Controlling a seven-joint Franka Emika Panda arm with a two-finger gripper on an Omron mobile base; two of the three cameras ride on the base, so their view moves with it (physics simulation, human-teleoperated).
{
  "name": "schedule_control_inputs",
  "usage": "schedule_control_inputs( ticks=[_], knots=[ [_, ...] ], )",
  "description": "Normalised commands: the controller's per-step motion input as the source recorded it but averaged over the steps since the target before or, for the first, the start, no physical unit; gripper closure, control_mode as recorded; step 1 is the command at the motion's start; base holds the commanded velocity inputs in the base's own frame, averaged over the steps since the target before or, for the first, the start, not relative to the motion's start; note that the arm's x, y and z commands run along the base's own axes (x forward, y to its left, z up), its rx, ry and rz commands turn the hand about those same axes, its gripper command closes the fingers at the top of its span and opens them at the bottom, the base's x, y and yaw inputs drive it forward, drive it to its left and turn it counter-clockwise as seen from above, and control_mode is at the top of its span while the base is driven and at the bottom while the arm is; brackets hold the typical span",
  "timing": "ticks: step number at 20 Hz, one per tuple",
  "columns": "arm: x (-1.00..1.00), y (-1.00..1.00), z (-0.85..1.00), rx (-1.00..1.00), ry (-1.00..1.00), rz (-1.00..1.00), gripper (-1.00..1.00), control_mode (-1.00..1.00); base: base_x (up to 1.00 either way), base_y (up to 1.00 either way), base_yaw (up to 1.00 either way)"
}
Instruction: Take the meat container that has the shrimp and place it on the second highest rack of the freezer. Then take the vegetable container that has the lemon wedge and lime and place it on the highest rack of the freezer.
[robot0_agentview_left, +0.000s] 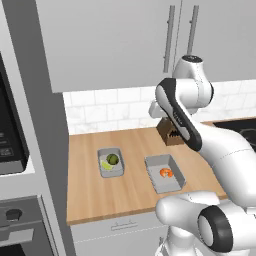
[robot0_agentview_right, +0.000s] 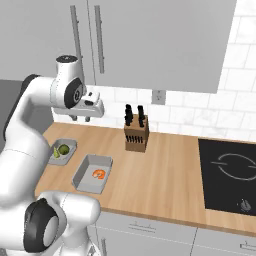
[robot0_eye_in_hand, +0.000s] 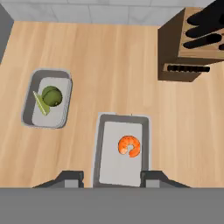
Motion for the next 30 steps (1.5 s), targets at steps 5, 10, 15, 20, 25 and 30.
schedule_control_inputs(
  ticks=[5, 10, 15, 20, 25, 30],
  knots=[
    [-0.29, 0.00, -0.36, 0.21, 0.04, -0.14, -1.00, -1.00, 0.00, 0.00, 0.00],
    [-0.24, 0.00, -0.63, 0.25, 0.19, -0.43, -1.00, -1.00, 0.00, 0.00, 0.00],
    [0.07, 0.00, -0.64, 0.05, 0.35, -0.35, -1.00, -1.00, 0.00, 0.00, 0.00],
    [0.03, 0.00, -0.71, -0.02, 0.29, -0.26, -1.00, -1.00, 0.00, 0.00, 0.00],
    [-0.41, 0.00, -0.43, 0.00, 0.09, -0.29, -1.00, -1.00, 0.00, 0.00, 0.00],
    [-0.31, -0.01, -0.41, 0.00, 0.03, -0.35, -1.00, -1.00, 0.00, 0.00, 0.00]
  ],
)
